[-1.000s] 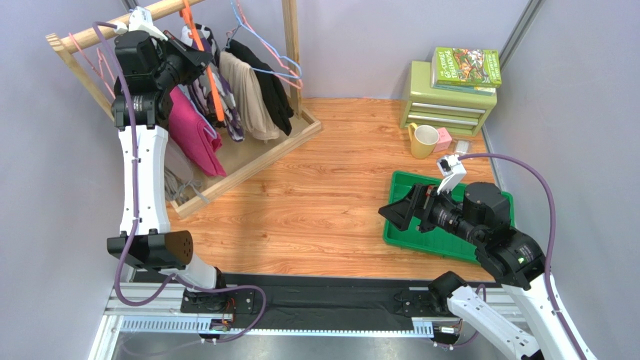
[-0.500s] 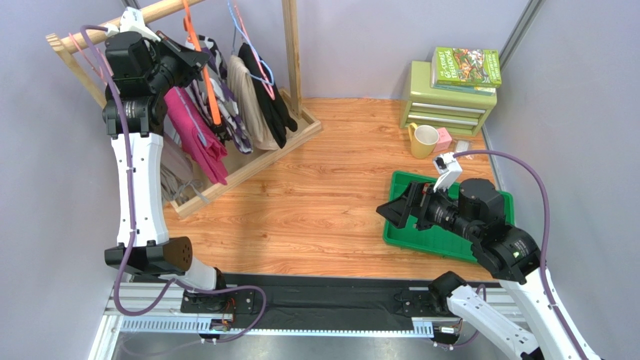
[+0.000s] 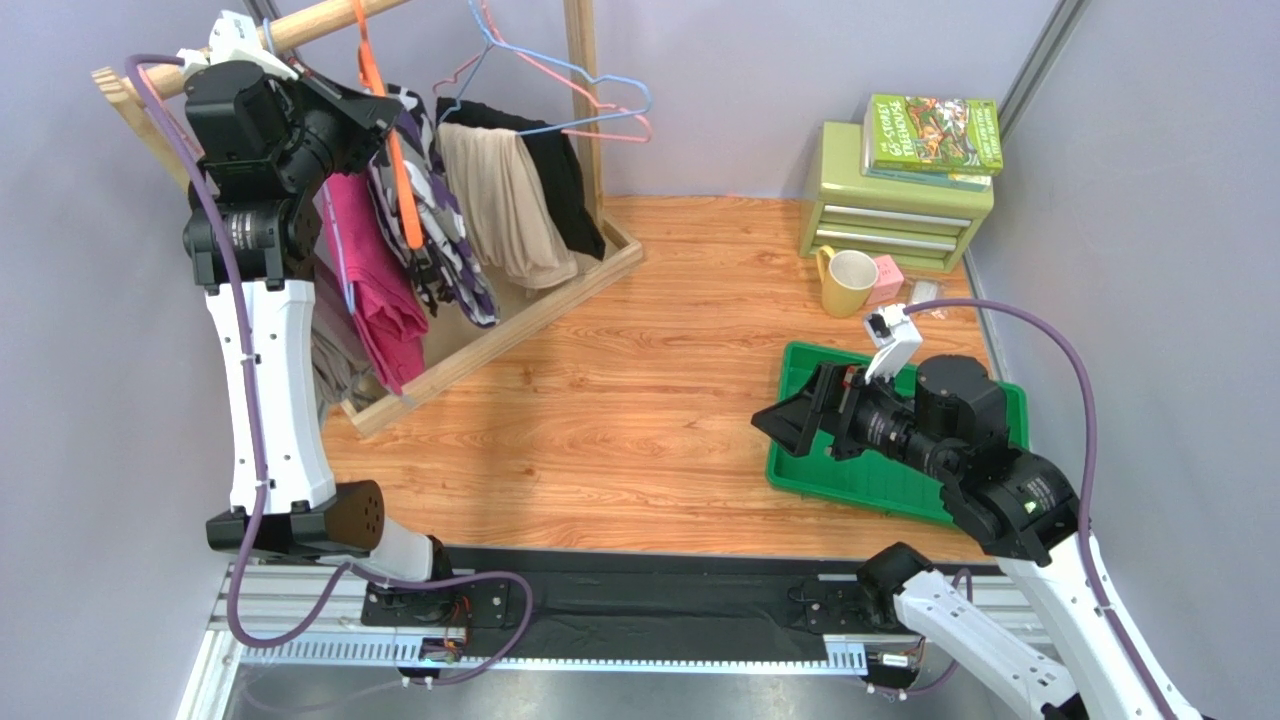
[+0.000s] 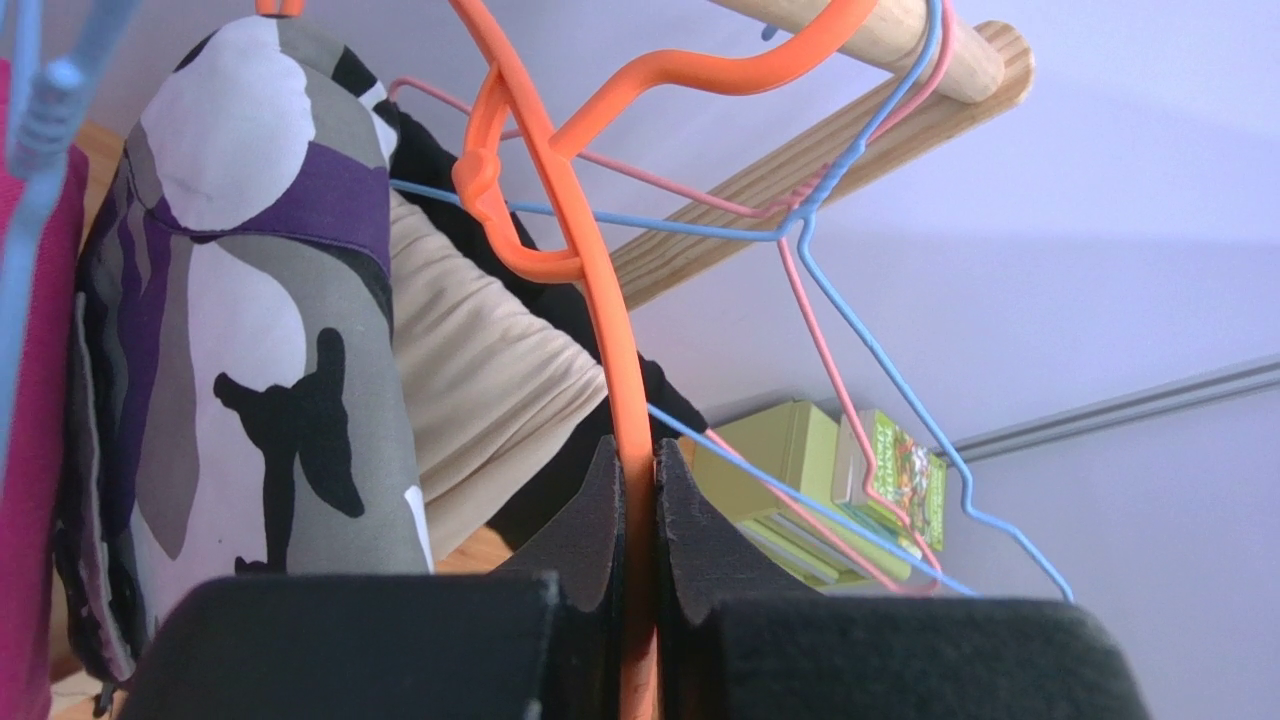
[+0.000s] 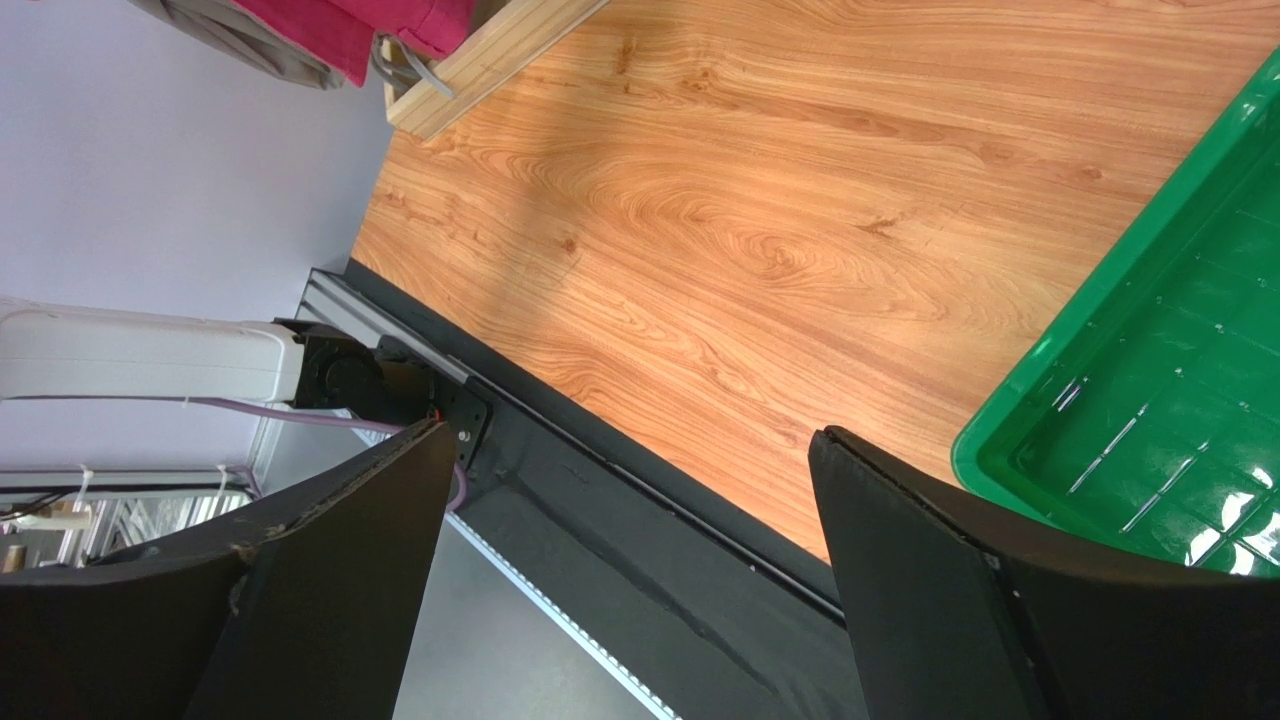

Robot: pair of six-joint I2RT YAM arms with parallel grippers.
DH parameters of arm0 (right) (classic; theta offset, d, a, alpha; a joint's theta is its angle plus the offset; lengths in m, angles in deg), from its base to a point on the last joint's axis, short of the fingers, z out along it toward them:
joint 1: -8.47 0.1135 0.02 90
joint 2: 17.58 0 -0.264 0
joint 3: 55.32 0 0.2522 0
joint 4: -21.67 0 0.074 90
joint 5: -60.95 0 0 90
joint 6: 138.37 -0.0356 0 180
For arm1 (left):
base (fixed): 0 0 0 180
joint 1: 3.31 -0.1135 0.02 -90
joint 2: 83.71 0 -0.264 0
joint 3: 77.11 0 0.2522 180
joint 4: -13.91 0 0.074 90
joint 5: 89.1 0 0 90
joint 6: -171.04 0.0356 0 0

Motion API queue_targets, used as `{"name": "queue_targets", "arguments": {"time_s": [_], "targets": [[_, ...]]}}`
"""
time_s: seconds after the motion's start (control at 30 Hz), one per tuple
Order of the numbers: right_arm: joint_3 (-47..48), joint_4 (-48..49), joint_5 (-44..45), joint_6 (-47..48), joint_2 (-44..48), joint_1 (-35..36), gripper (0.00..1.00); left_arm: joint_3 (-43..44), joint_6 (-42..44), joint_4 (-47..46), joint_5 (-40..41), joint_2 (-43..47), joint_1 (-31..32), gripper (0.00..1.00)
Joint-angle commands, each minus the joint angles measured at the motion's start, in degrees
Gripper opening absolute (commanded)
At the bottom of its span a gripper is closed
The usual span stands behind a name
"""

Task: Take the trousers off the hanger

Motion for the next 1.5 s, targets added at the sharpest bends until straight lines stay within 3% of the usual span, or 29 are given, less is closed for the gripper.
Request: {"name": "queue_targets", "arguments": {"time_s": [0.0, 0.3, 0.63, 0.73, 0.83, 0.9, 1.13, 1.33, 1.47], "targets": [[2.1, 2.5, -1.0, 2.0, -1.6, 0.3, 0.95, 6.8, -0.3, -11.1, -4.1, 7.1, 0.4, 0.00], [1.9, 3.6, -1.2, 2.6, -3.4, 0.4, 0.95, 7.3, -1.8, -11.3, -7.5, 10.0, 0.4, 0.00], [1.1, 4.6, -0.4, 2.3, -4.5, 3.8, 0.94, -1.1, -2.8, -9.6, -8.8, 19.6, 0.3, 0.00], [1.0, 5.2, 2.4, 2.5, -5.4, 8.0, 0.94, -1.5, -2.5, -5.9, -10.6, 22.0, 0.3, 0.00], [1.4, 6.4, 11.1, 2.7, -7.0, 15.5, 0.94, -5.3, -4.3, -4.8, -12.7, 25.8, 0.3, 0.00], [1.7, 7.5, 14.6, 3.0, -8.6, 22.4, 0.94, -7.2, -5.4, -4.0, -13.0, 28.8, 0.3, 0.00], [6.4, 19.1, 39.5, 8.2, -18.6, 46.6, 0.95, -13.7, -8.4, 3.9, -12.0, 36.7, 0.3, 0.00], [18.9, 27.6, 52.7, 15.7, -33.7, 57.3, 0.95, -18.4, -11.5, 9.5, -9.7, 41.9, 0.3, 0.00], [23.9, 34.3, 58.7, 20.9, -40.8, 60.4, 0.93, -18.0, -12.9, 14.0, -5.9, 42.8, 0.3, 0.00]]}}
